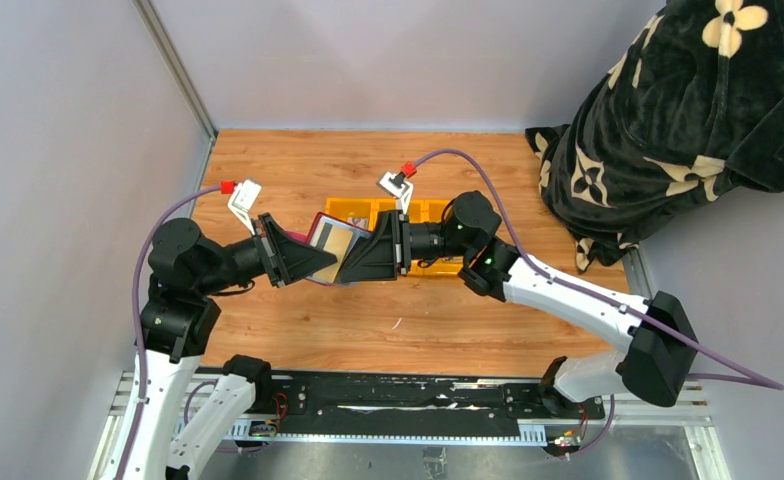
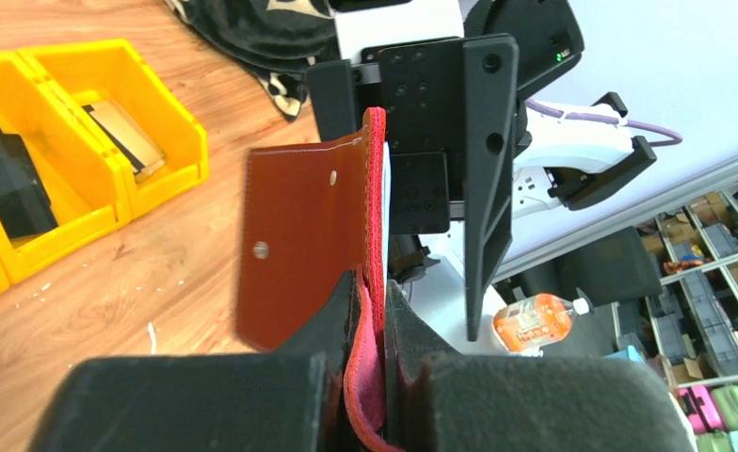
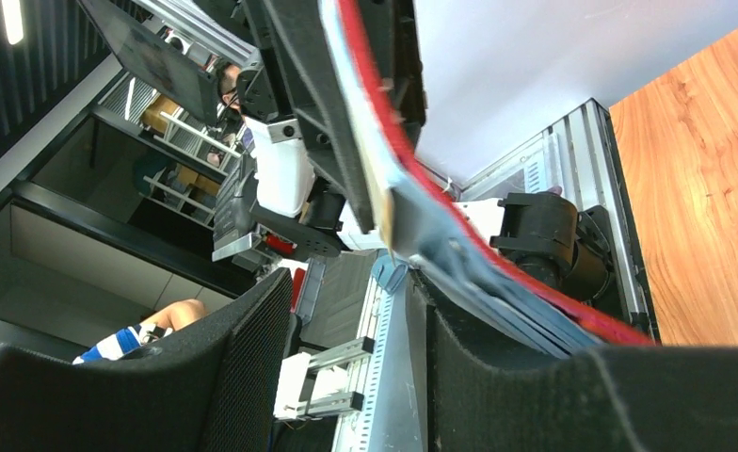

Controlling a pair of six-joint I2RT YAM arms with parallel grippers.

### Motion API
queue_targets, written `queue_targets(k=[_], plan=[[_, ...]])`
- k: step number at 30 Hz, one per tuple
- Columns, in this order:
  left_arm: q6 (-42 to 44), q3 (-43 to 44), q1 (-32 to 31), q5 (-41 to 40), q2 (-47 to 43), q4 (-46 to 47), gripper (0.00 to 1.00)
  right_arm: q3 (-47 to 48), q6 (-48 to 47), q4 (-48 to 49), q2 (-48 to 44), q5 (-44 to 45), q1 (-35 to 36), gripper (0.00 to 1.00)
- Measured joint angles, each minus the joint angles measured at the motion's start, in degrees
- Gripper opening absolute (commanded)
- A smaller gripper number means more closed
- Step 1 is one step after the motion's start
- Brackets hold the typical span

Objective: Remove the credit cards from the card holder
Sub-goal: Remove the credit card from the card holder.

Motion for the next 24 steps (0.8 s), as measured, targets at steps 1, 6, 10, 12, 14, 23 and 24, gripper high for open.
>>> queue_targets(k=[1, 6, 10, 12, 14, 23, 24], plan=[[0.26, 0.15, 0.0, -0.09, 0.0, -0.74, 0.0, 0.0, -0.37, -0.22, -0.5, 0.02, 0.04, 0.52], [0.42, 0.24, 0.0, -0.09, 0.0, -1.84, 0.0, 0.09, -1.16, -0.39, -1.51, 0.7, 0.15, 0.52], [0.52, 0.35, 0.0, -0.09, 0.0, -2.27, 0.0, 0.09, -1.33, -0.9, -1.49, 1.75, 0.15, 0.52], [0.52, 0.35, 0.0, -0.09, -0.02, -2.27, 0.0, 0.15, -1.64, -1.84, -1.49, 2.4, 0.26, 0.52], [0.52, 0.35, 0.0, -0.15, -0.02, -2.36, 0.0, 0.35, -2.01, -2.97, -1.49, 3.19, 0.39, 0.52], [-0.2, 0.35, 0.33, -1.2, -0.81, -2.19, 0.07, 2.14, -2.34, -3.61, 0.04, 4.96, 1.42, 0.35], [-0.33, 0.35, 0.35, -1.27, -0.83, -2.12, 0.09, 2.14, -1.84, -3.15, 0.44, 5.01, 1.51, 0.3]])
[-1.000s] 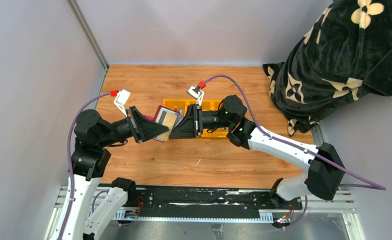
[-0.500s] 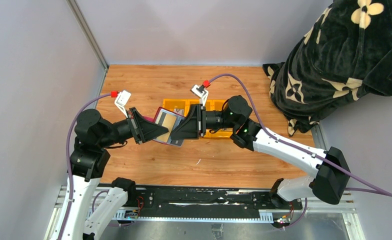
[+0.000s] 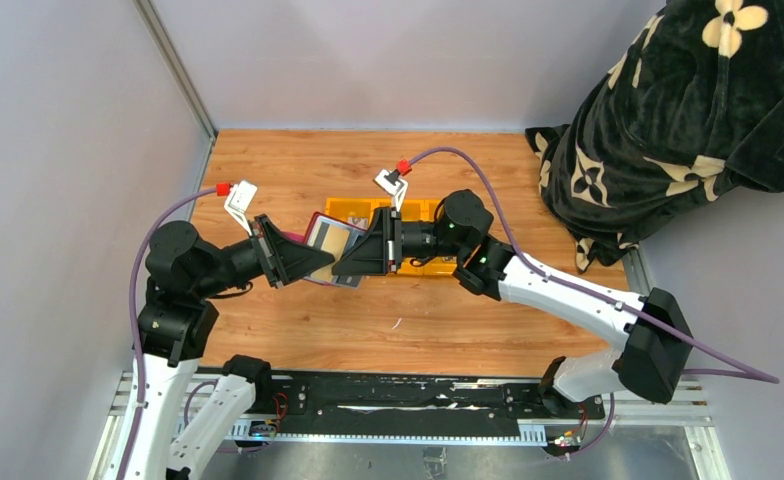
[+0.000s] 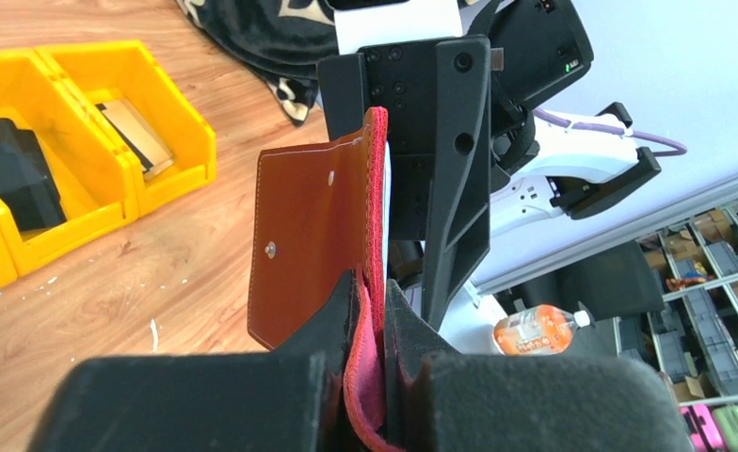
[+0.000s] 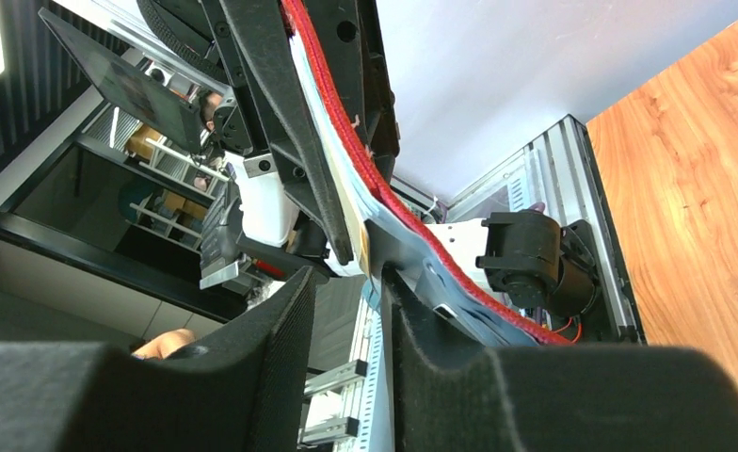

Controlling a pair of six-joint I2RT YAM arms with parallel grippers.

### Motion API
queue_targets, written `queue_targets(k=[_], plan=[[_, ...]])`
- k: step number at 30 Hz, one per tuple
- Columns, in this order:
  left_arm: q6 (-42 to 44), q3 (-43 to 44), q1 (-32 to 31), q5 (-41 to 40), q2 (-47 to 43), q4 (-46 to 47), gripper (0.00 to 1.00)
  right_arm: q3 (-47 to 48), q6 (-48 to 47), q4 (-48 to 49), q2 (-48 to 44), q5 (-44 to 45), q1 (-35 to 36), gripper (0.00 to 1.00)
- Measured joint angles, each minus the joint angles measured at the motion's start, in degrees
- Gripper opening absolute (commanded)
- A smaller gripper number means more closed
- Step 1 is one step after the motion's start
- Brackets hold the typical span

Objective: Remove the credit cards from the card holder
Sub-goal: Remove the credit card from the card holder.

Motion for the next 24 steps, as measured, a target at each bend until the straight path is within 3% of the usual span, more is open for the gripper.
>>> queue_targets(k=[4, 10, 14, 19, 24], plan=[[-0.87, 0.0, 0.09, -0.42, -0.02, 0.28, 0.25, -0.02, 1.29, 1.51, 1.11, 0.26, 0.42, 0.13], [-3.69, -0.02, 0.13, 0.87, -0.26, 2.16, 0.39, -1.07, 3.39, 5.18, 1.6, 2.01, 0.85, 0.02], [-5.77, -0.02, 0.13, 1.75, -0.31, 3.32, 0.36, -2.08, 4.31, 7.63, 1.6, 2.34, 0.9, 0.0], [-7.87, -0.15, 0.55, 2.25, -0.31, 4.09, 0.24, -3.15, 4.98, 9.84, 1.11, 2.51, 1.01, 0.0], [-9.66, -0.24, 1.18, 2.47, -0.28, 5.03, 0.21, -4.98, 5.03, 11.04, -0.15, 3.08, 1.09, 0.0]])
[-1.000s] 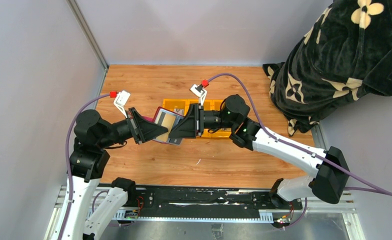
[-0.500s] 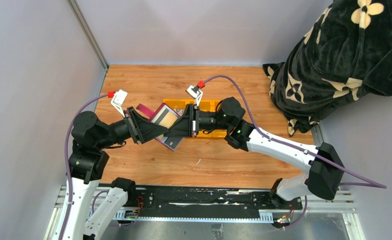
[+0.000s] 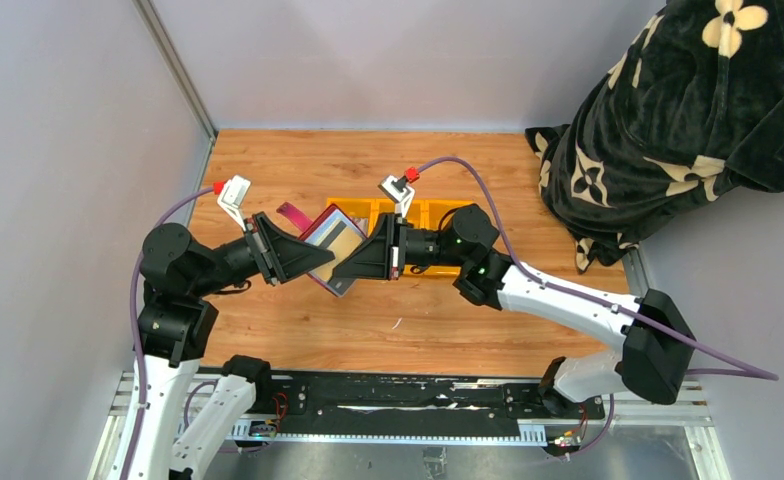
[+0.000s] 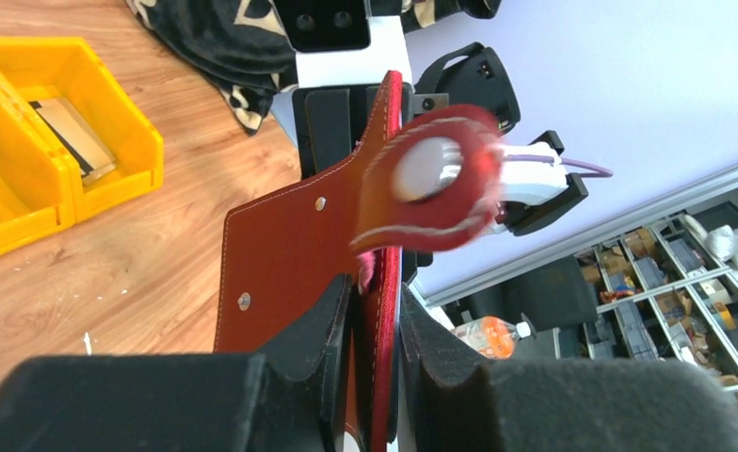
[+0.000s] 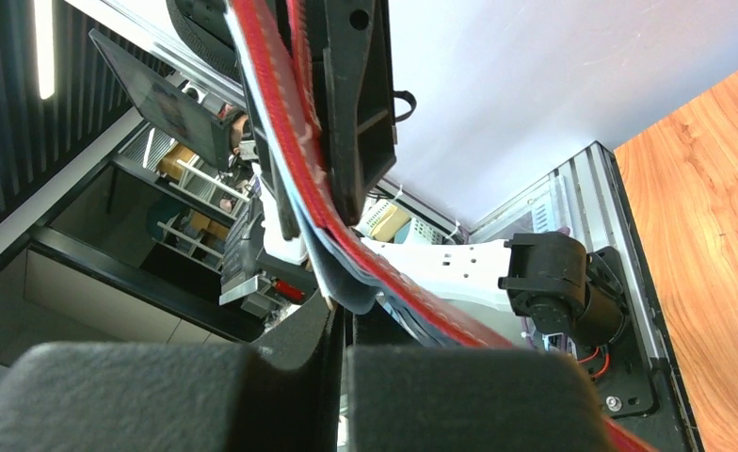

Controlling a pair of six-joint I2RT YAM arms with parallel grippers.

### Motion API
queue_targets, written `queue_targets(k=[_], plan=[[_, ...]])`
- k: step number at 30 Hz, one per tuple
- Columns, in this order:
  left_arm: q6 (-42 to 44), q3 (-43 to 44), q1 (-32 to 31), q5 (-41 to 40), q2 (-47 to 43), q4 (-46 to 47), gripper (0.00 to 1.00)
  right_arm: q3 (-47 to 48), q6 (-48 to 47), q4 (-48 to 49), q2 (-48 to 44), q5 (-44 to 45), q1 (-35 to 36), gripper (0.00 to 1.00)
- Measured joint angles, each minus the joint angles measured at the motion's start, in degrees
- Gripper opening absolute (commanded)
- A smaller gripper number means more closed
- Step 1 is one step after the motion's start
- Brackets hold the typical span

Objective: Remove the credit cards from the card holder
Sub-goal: Remove the credit card from the card holder.

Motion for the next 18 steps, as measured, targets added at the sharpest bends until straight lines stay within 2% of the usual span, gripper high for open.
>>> queue_targets(k=[3, 8, 18], plan=[[-0.66, 0.0, 0.35, 0.0, 0.0, 0.52, 0.19, -1.25, 0.0, 0.22, -0.59, 0.35, 0.0, 0.0], [-0.79, 0.0, 0.74, -0.17, 0.0, 0.61, 0.0, -1.9, -0.02, 0.26, -1.22, 0.35, 0.0, 0.0], [-1.03, 0.0, 1.05, -0.09, 0.26, 0.31, 0.0, -3.06, -0.09, -0.11, -2.8, 1.31, 0.15, 0.0]])
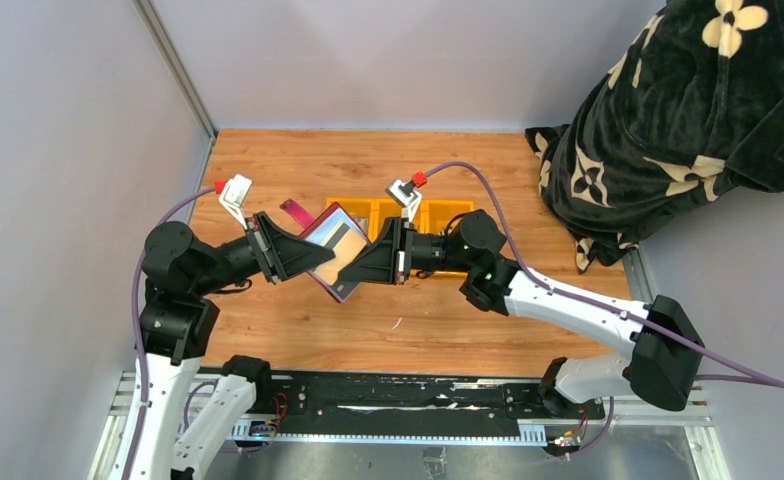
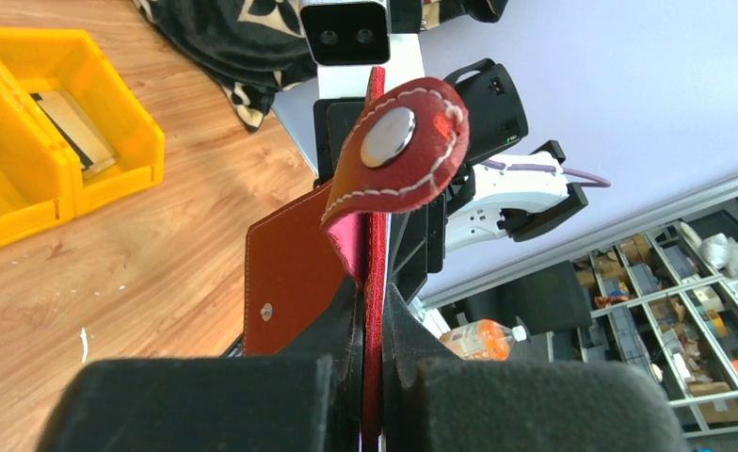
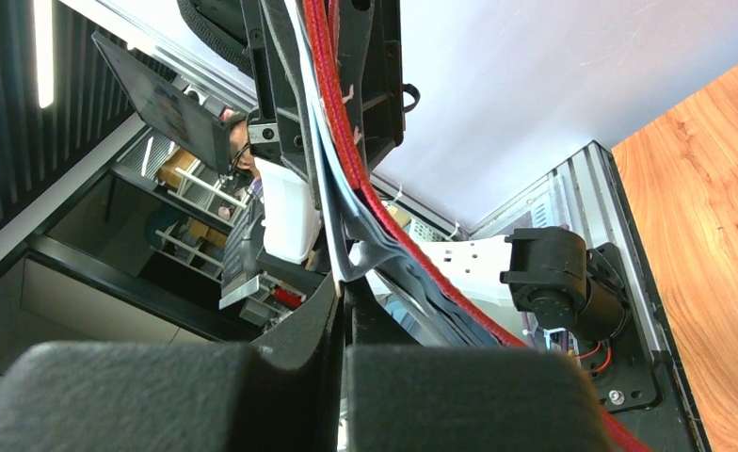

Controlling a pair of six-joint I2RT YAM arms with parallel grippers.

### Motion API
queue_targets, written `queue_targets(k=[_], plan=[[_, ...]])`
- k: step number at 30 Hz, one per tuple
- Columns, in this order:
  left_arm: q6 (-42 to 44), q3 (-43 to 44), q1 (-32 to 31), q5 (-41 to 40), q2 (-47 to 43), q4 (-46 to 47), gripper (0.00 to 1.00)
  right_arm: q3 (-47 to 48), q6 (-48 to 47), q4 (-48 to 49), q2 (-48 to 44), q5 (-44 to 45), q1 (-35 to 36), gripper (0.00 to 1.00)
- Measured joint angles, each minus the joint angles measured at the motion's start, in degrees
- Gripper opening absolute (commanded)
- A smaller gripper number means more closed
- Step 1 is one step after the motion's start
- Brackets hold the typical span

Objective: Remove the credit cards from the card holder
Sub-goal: Remove the credit card from the card holder.

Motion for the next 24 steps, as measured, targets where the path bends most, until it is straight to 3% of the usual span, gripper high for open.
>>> queue_targets(k=[4, 8, 11, 14, 19, 24], plan=[[-0.15, 0.0, -0.02, 0.22, 0.13, -0.48, 0.0, -0.76, 0.02, 0.09, -0.5, 0.96, 0.11, 0.03], [-0.28, 0.02, 0.0, 0.13, 0.22, -0.46, 0.0, -0.81, -0.02, -0.26, -0.59, 1.51, 0.11, 0.39], [-0.39, 0.26, 0.07, 0.04, 0.04, -0.15, 0.0, -0.9, 0.46, -0.44, -0.61, 2.47, 0.11, 0.5], [-0.46, 0.66, 0.11, 0.0, 0.04, 0.33, 0.0, -0.9, 1.14, -0.42, -0.59, 3.54, 0.11, 0.49], [-0.5, 1.01, 0.13, -0.2, 0.04, 0.81, 0.0, -0.9, 3.63, 2.95, 0.59, 5.07, 0.11, 0.29], [-0.44, 0.98, 0.42, -0.85, -0.04, 0.74, 0.0, -0.9, 6.69, 7.91, 2.12, 5.05, 0.09, 0.25]])
